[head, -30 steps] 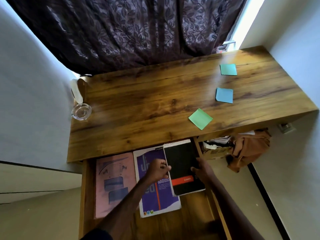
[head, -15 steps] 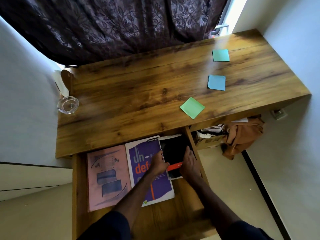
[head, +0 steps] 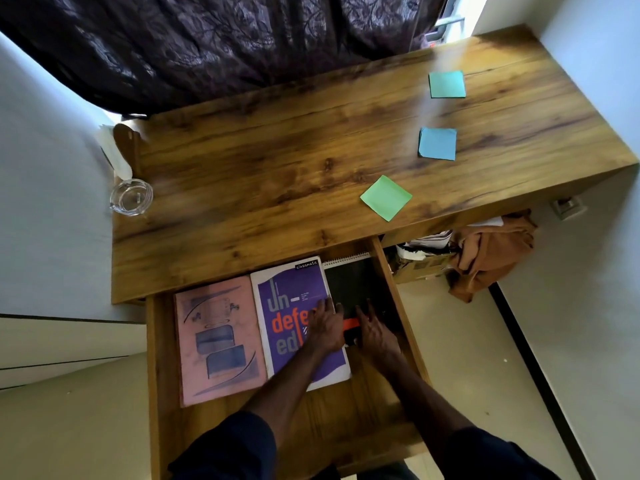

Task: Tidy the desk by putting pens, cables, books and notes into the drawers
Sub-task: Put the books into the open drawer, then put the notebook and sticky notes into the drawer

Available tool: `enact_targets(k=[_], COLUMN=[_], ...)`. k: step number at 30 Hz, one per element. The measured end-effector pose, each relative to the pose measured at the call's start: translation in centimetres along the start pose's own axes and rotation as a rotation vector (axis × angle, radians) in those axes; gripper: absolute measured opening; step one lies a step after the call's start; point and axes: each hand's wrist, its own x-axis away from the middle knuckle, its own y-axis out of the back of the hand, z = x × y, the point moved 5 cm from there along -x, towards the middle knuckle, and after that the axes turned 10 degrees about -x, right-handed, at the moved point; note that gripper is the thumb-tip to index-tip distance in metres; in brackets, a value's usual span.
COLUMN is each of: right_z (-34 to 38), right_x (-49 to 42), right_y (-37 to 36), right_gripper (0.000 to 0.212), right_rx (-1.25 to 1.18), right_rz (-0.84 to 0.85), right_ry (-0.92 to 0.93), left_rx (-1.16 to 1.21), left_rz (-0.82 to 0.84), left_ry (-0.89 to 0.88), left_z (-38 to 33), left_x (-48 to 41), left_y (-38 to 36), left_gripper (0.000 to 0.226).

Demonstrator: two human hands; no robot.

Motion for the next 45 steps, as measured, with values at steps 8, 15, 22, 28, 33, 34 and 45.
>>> enact_targets(k=[8,15,22,28,33,34,45], right_z=[0.4,0.4,1.0,1.2,3.6,4.0,4.2], right_x=[-1.0,-2.4,-3.4,-3.0,-1.0,-1.0,-6.8], right_y=[0.3,0.4,1.3,3.6,10.0,11.6,21.4], right_gripper=[0.090,0.091,0.099,0.073,0.019,0.017,0.088], right_rx=[0.027,0.047,0.100,-0.070,-0.278,-0.279,-0.035], right_rz=[-0.040,-0.036,0.005,-0.197,-0.592,-0.631,-0.478], right_ry=[0.005,0.022,0.028,0.148,0.521,0.502,0.196], left_rx=[-0.001,0.067,0.065,0.012,0.109,0.119,-0.062], left_rz=[-0.132,-0.168,-0.140,-0.245,-0.452,-0.501,-0.368], left_ry=[-0.072,-0.096,-0.101,-0.065,-0.087,-0.099,-0.017], left_z=[1.1,1.9,2.0,2.3,2.0,1.9,3.4], left_x=[0.6,0.9,1.2,2.4,3.3,3.2,-2.3], left_y=[-1.2,-0.8,-0.2,1.5,6.7,8.0,14.8], left_gripper=[0.095,0.088,0.088,0.072,0.049,0.046,0.095])
